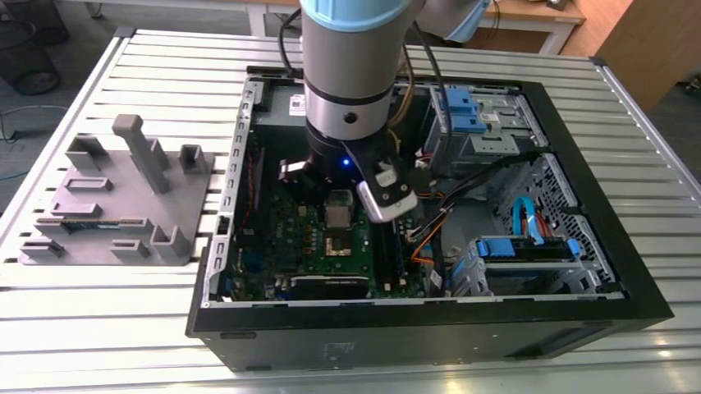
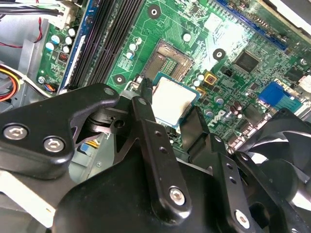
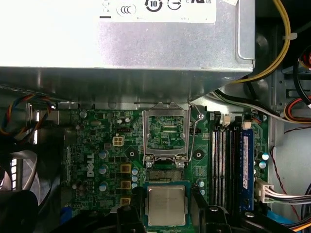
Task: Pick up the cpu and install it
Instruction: 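Place the cpu into insertion slot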
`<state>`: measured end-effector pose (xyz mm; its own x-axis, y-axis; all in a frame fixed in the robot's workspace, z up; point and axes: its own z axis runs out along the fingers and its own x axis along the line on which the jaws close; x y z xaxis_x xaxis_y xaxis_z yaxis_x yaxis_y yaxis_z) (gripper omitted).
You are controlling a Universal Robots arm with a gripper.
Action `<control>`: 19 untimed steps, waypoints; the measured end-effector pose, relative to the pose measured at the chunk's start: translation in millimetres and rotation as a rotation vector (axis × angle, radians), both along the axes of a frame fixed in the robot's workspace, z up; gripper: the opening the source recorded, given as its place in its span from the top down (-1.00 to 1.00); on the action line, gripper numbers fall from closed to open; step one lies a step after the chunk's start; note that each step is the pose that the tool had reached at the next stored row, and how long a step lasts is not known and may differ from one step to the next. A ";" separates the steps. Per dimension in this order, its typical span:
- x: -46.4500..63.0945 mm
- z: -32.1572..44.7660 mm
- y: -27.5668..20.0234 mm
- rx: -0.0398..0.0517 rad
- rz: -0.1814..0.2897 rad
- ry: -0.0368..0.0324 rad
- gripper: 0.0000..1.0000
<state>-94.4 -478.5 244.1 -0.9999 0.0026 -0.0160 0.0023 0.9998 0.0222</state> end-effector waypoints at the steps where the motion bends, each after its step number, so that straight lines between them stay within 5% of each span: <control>1: 0.0 -0.8 0.0 0.0000 0.000 0.0000 0.06; 19: 0.0 -8.9 -0.1 -0.0004 0.000 0.0001 0.06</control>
